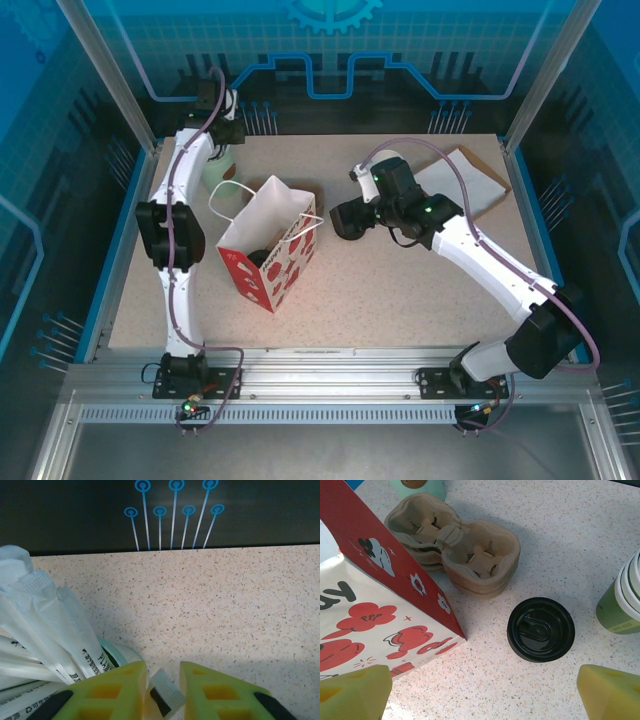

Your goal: Pack the takeout coffee

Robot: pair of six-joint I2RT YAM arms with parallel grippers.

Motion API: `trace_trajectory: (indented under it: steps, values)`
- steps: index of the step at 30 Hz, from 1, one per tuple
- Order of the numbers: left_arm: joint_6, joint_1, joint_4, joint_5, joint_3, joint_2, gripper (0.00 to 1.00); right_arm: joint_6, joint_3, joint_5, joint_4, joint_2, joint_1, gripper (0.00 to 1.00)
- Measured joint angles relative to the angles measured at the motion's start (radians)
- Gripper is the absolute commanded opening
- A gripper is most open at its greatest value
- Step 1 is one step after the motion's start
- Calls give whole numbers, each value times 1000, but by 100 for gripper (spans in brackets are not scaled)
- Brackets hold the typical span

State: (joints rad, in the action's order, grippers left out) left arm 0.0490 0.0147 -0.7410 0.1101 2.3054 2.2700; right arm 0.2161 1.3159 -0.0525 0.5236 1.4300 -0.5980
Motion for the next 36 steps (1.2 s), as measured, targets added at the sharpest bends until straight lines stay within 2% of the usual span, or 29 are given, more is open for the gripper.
trace_trajectory:
  steps: [8, 13, 18, 22, 28, 36]
  values:
    - [32, 13, -10, 48, 13, -2, 8, 0, 0, 0, 0, 5, -6, 97]
    - [66, 23, -24, 96, 25, -42, 7, -1, 0, 0, 0, 3, -6, 97]
    - [109, 48, -33, 141, 37, -164, 6, -5, -6, 0, 0, -28, -6, 97]
    - [115, 92, -40, 154, 60, -316, 6, -8, -21, 0, -1, -80, -6, 97]
    - [60, 216, -93, 139, 51, -592, 5, -19, -46, -11, 0, -152, -6, 98]
    - [-99, 351, -108, 49, -261, -1011, 1, -36, -72, -19, 0, -181, -6, 98]
